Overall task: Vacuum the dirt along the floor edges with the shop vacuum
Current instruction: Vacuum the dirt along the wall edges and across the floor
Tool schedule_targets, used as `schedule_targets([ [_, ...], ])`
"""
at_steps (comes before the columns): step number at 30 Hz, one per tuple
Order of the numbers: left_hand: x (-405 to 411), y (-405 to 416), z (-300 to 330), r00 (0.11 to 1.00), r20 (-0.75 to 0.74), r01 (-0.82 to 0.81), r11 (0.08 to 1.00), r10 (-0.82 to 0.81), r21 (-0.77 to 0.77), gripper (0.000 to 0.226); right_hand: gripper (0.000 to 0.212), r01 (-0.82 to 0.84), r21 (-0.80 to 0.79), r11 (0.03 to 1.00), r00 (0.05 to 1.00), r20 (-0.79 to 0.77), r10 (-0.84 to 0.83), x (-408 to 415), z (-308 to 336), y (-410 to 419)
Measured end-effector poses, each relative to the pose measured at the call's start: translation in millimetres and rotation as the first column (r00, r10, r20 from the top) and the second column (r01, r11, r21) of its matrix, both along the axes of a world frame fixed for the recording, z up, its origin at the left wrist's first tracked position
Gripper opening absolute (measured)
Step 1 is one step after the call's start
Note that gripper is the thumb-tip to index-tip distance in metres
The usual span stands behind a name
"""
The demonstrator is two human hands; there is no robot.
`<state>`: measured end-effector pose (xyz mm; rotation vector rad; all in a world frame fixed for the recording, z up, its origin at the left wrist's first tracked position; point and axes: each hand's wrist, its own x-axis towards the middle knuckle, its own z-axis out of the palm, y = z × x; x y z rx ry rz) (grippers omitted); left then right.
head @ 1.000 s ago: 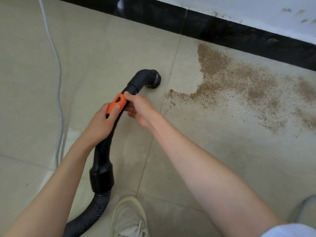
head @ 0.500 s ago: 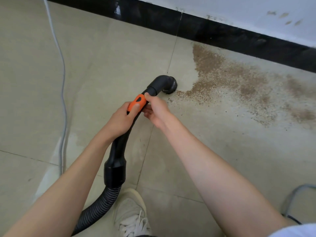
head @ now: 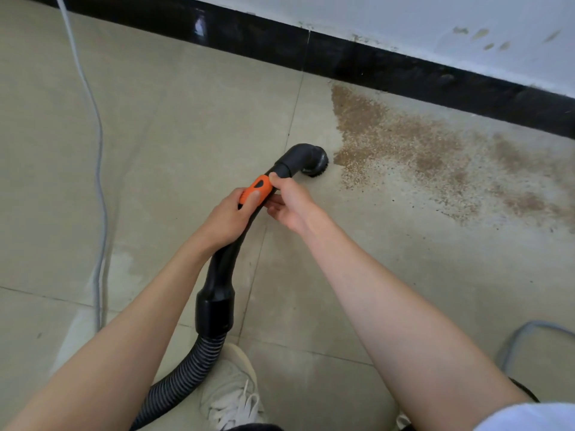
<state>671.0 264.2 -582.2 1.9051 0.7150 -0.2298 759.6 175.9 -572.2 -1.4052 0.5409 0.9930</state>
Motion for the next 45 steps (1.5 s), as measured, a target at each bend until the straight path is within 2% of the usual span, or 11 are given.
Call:
schedule_targets([
  [4, -25.0, 25.8, -0.8, 0.995, -0.003, -0.103, 0.993, 0.104, 0.052, 0.041, 0.021, -0.109, 0.061, 0.992, 0.994, -0.022, 0.111, -17.4, 3.3, 29.8],
  [8, -52.9, 48.7, 2.8, 0.987, -0.005, -0.162, 0.982, 0.163, 0.101, 0.041, 0.017, -0.197, 0.100, 0.975, 0.978, -0.044, 0.202, -37.8, 1.0, 56.3],
  [16, -100.7, 75.1, 5.0, 0.967, -0.017, -0.252, 0.967, 0.253, 0.042, 0.030, 0.010, -0.290, 0.150, 0.945, 0.947, -0.101, 0.306, -73.5, 4.8, 84.9],
  [20, -100.2, 72.9, 5.1, 0.969, -0.021, -0.246, 0.969, 0.247, 0.030, 0.028, 0.014, -0.272, 0.122, 0.954, 0.955, -0.083, 0.283, -76.2, 5.8, 83.3],
  [32, -89.8, 38.3, -3.3, 0.996, -0.008, -0.091, 0.996, 0.091, 0.003, 0.032, 0.012, -0.135, 0.082, 0.987, 0.990, -0.041, 0.138, -77.0, -5.2, 33.6],
  [40, -45.3, 23.8, 2.7, 0.999, -0.017, -0.051, 0.999, 0.051, -0.005, 0.037, 0.012, -0.079, 0.051, 0.996, 0.996, -0.026, 0.080, -40.9, 6.2, 19.6],
  [45, -68.1, 16.4, 1.7, 1.000, -0.019, -0.021, 0.999, 0.021, -0.045, 0.031, 0.013, -0.066, 0.051, 0.996, 0.995, -0.070, 0.070, -62.9, 0.9, 5.5],
])
